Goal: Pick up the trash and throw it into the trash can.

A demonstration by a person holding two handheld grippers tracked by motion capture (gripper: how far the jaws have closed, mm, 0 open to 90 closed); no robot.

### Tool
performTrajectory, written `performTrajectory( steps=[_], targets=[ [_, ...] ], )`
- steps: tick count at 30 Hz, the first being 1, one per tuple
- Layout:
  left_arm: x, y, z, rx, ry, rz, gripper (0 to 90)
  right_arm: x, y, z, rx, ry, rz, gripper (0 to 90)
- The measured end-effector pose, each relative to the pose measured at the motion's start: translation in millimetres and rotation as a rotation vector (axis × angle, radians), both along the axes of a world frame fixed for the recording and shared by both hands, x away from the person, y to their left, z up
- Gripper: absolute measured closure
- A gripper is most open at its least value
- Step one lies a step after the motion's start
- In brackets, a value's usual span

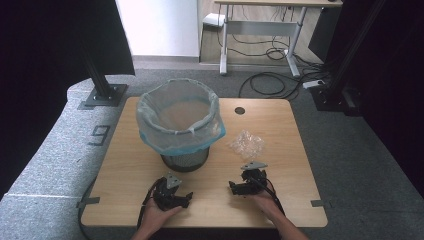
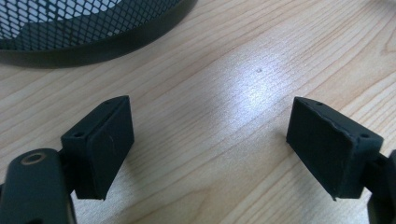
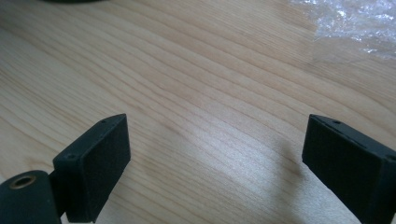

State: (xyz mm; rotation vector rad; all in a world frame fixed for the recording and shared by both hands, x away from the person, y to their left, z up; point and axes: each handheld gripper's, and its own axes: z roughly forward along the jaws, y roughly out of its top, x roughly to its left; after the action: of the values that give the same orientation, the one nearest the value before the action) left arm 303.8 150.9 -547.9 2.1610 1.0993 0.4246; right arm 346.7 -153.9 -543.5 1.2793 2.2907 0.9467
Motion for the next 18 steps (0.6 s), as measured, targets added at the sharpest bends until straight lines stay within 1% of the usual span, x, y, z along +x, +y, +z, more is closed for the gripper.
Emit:
performTrajectory(
  steps=[2,4,5,6,7,8,10,14,18],
  targets=[
    [0.0,-0.3,0.0,0.000,0.000,0.000,14.8,-0.4,0.7,-0.3,0.002,0.001,0.001,7.1],
    [-0.1,-1.3,-0.1,0.000,0.000,0.003,14.8,-0.7,1.1,-0.4,0.065,0.048,0.001,7.3],
    [-0.1,-1.3,-0.1,0.000,0.000,0.003,14.8,-1.2,1.1,-0.2,0.084,0.061,0.004,7.5],
    [-0.2,-1.5,0.0,0.000,0.000,0.003,14.8,-1.2,1.1,-0.2,0.084,0.061,0.004,7.5],
    [-0.2,-1.7,0.0,0.000,0.000,0.003,14.8,-3.2,1.9,0.5,0.086,0.049,0.004,8.3],
    [-0.2,-1.9,0.0,0.000,0.000,0.003,14.8,-3.2,1.9,0.5,0.086,0.049,0.004,8.3],
    [-0.2,-2.2,0.0,0.000,0.000,0.003,14.9,-4.2,2.9,2.0,0.082,0.034,0.003,8.9],
    [-0.3,-2.7,0.0,0.000,0.000,0.002,14.8,-4.8,2.8,4.9,0.080,0.003,-0.015,10.7],
    [0.2,-4.0,0.0,0.000,0.000,-0.004,14.8,-5.1,-0.1,6.9,0.078,-0.014,-0.044,11.1]
  ],
)
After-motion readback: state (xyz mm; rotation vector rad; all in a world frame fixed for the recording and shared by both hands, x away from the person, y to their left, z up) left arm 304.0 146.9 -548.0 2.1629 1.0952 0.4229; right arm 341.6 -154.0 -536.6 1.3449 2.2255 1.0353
